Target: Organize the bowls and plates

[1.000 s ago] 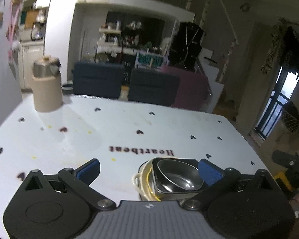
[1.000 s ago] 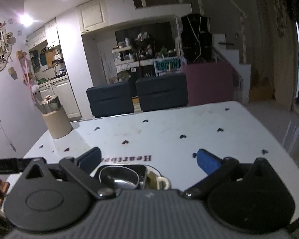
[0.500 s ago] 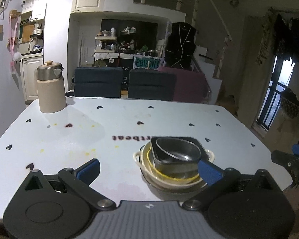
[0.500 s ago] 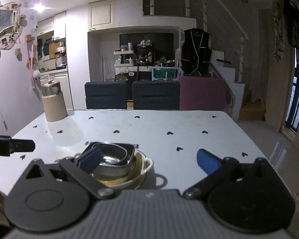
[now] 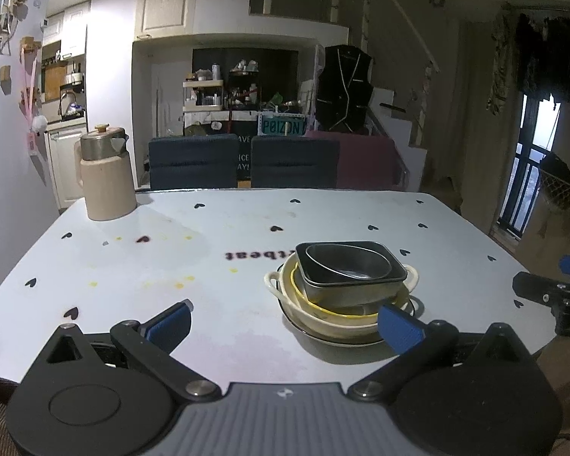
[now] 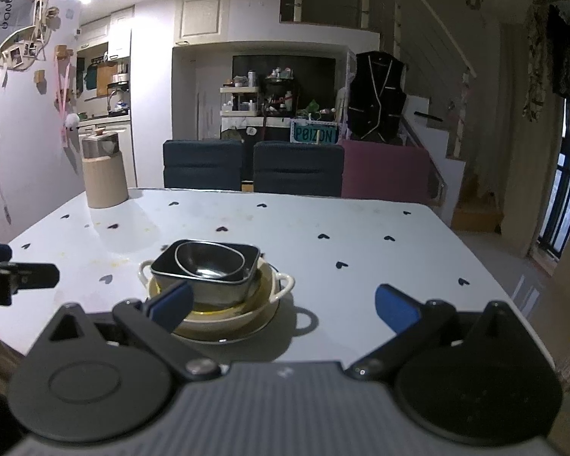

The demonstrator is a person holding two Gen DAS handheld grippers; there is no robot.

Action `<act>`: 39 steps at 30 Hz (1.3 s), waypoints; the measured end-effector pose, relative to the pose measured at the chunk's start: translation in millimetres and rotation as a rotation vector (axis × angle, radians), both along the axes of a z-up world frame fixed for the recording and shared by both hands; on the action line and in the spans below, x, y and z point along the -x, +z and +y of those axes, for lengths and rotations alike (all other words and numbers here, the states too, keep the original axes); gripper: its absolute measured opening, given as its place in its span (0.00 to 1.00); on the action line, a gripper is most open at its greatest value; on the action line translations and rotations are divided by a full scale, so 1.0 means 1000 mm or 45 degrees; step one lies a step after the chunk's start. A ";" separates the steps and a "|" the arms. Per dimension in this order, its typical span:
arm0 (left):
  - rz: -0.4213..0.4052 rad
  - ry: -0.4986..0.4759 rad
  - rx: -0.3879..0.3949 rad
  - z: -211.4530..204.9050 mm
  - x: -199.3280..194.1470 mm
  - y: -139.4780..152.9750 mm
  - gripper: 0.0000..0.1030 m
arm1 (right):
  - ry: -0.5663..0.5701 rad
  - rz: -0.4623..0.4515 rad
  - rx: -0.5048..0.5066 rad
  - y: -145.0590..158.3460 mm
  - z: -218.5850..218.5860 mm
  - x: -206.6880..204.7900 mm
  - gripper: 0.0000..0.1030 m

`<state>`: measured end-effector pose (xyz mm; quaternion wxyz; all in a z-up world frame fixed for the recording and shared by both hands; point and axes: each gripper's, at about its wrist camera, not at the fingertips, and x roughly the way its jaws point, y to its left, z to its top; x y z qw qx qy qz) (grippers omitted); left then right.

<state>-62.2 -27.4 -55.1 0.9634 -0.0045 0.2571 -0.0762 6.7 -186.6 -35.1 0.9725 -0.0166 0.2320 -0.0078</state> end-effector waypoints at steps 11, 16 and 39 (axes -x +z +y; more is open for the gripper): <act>0.001 -0.003 -0.007 0.003 0.002 -0.008 1.00 | 0.012 -0.031 -0.032 -0.004 -0.006 0.005 1.00; -0.001 -0.005 -0.002 0.004 0.002 -0.008 1.00 | 0.007 -0.032 -0.011 -0.005 -0.003 0.005 1.00; -0.006 -0.013 -0.003 0.001 0.005 -0.008 1.00 | -0.006 -0.023 -0.008 -0.006 -0.001 0.005 1.00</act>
